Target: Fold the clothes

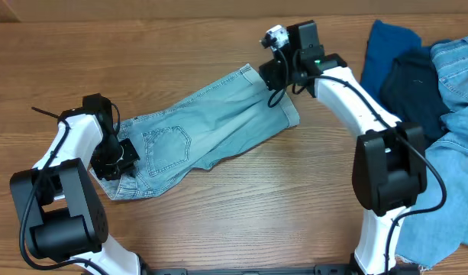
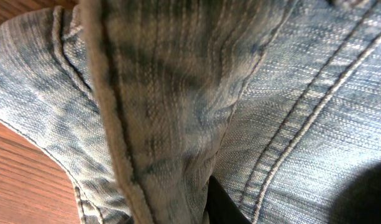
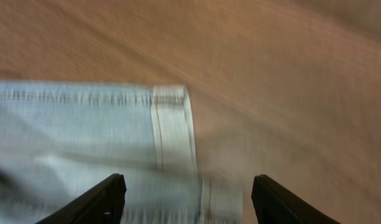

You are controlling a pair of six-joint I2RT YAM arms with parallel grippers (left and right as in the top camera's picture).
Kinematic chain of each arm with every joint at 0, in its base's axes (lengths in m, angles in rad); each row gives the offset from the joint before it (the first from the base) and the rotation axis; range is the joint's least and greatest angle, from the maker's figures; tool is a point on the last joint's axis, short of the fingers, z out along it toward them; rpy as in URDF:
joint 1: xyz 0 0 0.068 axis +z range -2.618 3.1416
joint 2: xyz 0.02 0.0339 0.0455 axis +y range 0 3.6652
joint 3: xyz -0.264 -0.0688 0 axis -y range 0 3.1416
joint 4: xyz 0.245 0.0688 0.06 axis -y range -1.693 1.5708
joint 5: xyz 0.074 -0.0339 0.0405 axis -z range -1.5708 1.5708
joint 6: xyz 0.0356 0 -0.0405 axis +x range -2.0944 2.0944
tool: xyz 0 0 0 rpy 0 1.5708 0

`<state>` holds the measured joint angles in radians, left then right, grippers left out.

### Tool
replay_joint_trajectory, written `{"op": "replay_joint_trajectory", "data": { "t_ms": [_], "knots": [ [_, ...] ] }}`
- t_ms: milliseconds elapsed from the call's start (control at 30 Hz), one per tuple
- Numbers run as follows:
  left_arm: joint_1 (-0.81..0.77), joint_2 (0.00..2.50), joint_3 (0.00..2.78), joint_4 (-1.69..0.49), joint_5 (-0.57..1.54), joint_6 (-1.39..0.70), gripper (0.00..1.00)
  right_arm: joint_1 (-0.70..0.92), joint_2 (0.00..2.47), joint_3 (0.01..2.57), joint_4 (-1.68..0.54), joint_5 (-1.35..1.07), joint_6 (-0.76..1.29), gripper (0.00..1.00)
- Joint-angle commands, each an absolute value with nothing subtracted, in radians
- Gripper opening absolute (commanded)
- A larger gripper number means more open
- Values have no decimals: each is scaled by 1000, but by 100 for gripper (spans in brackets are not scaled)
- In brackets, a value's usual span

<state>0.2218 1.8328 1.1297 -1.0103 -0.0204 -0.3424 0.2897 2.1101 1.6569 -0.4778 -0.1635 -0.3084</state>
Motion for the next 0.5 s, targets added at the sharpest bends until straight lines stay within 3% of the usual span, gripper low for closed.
{"op": "replay_joint_trajectory", "data": {
  "t_ms": [0, 200, 333, 467],
  "knots": [
    [222, 1817, 1123, -993, -84, -371, 17, 287, 2187, 1678, -421, -152, -345, 69],
    [222, 1817, 1123, -993, -85, -371, 18, 315, 2299, 1678, -299, -159, -348, 73],
    [222, 1817, 1123, -978, -85, -371, 23, 324, 2318, 1676, -408, -155, -348, 73],
    [222, 1817, 1123, -849, -76, -371, 49, 299, 2319, 1675, -695, 0, -279, 66]
  ]
}}
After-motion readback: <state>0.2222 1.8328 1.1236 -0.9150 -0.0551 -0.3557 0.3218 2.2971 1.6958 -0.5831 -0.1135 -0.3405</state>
